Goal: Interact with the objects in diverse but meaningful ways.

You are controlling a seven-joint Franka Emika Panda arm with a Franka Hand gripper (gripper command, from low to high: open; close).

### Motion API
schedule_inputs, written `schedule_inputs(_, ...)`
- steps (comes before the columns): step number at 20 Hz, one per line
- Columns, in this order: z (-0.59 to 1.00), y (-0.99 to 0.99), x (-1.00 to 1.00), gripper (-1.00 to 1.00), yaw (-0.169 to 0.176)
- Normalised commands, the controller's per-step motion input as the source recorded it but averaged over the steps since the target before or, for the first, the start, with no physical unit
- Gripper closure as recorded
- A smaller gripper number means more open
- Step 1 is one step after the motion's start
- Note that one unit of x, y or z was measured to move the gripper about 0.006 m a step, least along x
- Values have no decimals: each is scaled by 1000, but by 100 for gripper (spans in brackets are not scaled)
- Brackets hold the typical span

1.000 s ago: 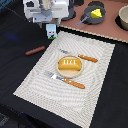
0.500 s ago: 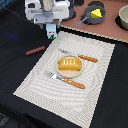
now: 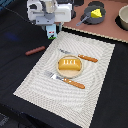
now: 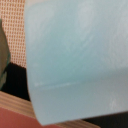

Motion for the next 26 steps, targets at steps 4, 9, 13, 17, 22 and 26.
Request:
schedule_inputs(4, -236, 270, 0, 100, 0)
schedule_inputs(9, 233, 176, 221, 100, -1)
schedule_inputs(13, 994, 5, 900, 100, -37)
schedule_inputs(17, 1000, 59, 1000, 100, -19)
schedule_inputs(22, 976, 29, 1000, 100, -21)
schedule_inputs(26, 853, 0, 1000, 100, -24)
